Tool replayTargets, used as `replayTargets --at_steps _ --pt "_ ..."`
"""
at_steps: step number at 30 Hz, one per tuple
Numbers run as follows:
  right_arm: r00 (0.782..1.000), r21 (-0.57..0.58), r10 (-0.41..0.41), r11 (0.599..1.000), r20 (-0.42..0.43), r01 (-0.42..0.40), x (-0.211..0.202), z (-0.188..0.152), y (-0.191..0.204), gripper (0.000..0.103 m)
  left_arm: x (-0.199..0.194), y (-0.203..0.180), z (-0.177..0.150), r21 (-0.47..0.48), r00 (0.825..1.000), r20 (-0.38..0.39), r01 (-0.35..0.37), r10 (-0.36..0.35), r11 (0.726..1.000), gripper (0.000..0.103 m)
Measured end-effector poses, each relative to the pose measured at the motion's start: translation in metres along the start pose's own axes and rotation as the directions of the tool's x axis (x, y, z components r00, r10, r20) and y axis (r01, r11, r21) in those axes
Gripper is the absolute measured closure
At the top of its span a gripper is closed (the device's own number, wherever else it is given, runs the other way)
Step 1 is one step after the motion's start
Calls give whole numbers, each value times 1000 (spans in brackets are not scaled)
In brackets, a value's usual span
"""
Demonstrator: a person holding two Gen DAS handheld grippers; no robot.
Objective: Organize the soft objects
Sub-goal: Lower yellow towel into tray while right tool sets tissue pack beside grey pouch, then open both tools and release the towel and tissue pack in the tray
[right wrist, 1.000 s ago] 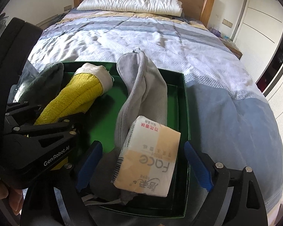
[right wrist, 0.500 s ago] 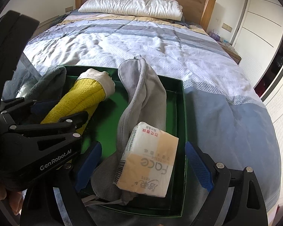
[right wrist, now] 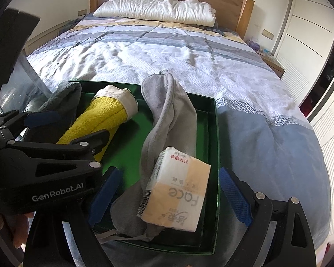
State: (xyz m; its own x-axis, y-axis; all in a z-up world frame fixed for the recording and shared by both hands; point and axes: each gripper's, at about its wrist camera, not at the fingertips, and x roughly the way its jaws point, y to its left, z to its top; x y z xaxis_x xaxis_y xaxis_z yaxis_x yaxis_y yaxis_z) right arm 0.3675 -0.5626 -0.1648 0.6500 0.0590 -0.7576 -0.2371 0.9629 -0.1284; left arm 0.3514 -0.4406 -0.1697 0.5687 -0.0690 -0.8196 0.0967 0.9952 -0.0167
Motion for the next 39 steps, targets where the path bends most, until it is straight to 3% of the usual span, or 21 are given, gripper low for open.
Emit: replayTargets --at_steps 10,17,39 --pt "1000 -20 -8 1000 29 9 -8 2 6 1 -16 -4 4 3 998 61 16 -17 1000 8" --pt "999 -16 -17 1000 37 18 -14 1 5 1 -28 -1 7 -5 995 97 29 -28 1000 2" --pt "994 -7 -78 997 76 79 -44 6 11 0 -53 7 15 -30 989 137 51 -46 998 2"
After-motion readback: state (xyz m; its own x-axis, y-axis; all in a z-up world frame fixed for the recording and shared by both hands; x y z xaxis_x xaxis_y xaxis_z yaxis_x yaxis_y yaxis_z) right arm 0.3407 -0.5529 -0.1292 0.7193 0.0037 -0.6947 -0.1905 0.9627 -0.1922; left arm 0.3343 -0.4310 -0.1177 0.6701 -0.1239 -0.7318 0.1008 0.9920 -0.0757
